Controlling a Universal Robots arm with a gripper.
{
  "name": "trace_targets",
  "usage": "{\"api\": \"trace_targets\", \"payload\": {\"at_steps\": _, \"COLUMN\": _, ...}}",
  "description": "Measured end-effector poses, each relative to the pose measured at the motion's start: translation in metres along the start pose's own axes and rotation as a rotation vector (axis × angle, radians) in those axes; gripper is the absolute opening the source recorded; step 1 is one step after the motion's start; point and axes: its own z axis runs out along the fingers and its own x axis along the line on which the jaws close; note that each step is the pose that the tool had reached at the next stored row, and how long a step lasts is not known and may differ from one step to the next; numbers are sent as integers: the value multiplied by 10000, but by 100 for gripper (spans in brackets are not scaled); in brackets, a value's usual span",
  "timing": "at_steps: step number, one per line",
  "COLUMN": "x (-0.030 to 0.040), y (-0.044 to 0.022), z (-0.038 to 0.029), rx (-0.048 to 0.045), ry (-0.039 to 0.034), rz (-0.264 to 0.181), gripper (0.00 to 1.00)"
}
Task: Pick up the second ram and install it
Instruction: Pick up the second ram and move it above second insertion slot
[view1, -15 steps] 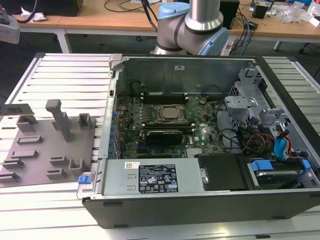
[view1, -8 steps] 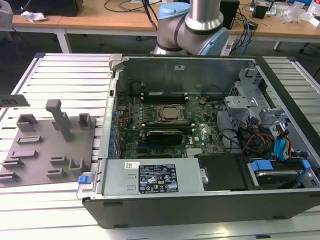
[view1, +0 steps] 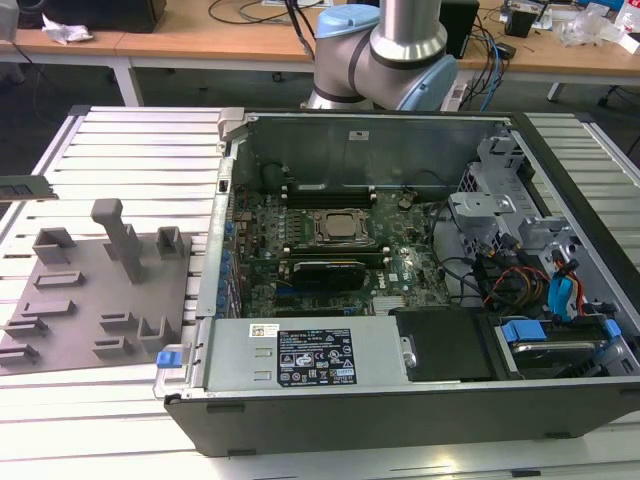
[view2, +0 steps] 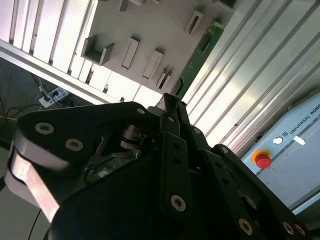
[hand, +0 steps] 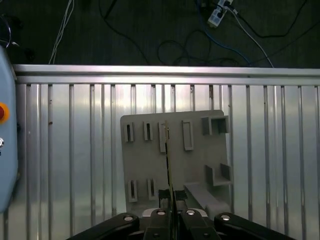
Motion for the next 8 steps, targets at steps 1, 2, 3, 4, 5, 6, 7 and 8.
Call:
{"api": "trace_targets", "payload": {"at_steps": 1, "x": 0, "y": 0, "z": -2, "rx": -1, "ry": -1, "rz": 0, "gripper": 14}}
{"api": "trace_targets", "payload": {"at_steps": 2, "x": -1, "y": 0, "z": -6, "rx": -3, "ry": 2, "rz": 0, "gripper": 14}}
{"api": "trace_targets", "payload": {"at_steps": 3, "x": -1, "y": 0, "z": -8, "rx": -2, "ry": 1, "rz": 0, "gripper": 14}}
{"api": "trace_targets", "payload": {"at_steps": 4, "x": -1, "y": -5, "z": -12, "rx": -4, "ry": 3, "rz": -1, "gripper": 14}}
{"api": "trace_targets", "payload": {"at_steps": 5, "x": -2, "y": -61, "z": -13, "rx": -2, "ry": 1, "rz": 0, "gripper": 14}}
{"api": "trace_targets", "payload": {"at_steps": 6, "x": -2, "y": -123, "z": -16, "rx": -4, "ry": 2, "rz": 0, "gripper": 14}}
{"api": "trace_targets", "payload": {"at_steps": 7, "x": -3, "y": -192, "z": -18, "rx": -2, "ry": 1, "rz": 1, "gripper": 14}}
{"api": "trace_targets", "payload": {"at_steps": 8, "x": -4, "y": -215, "z": -19, "rx": -3, "ry": 1, "rz": 0, "gripper": 14}}
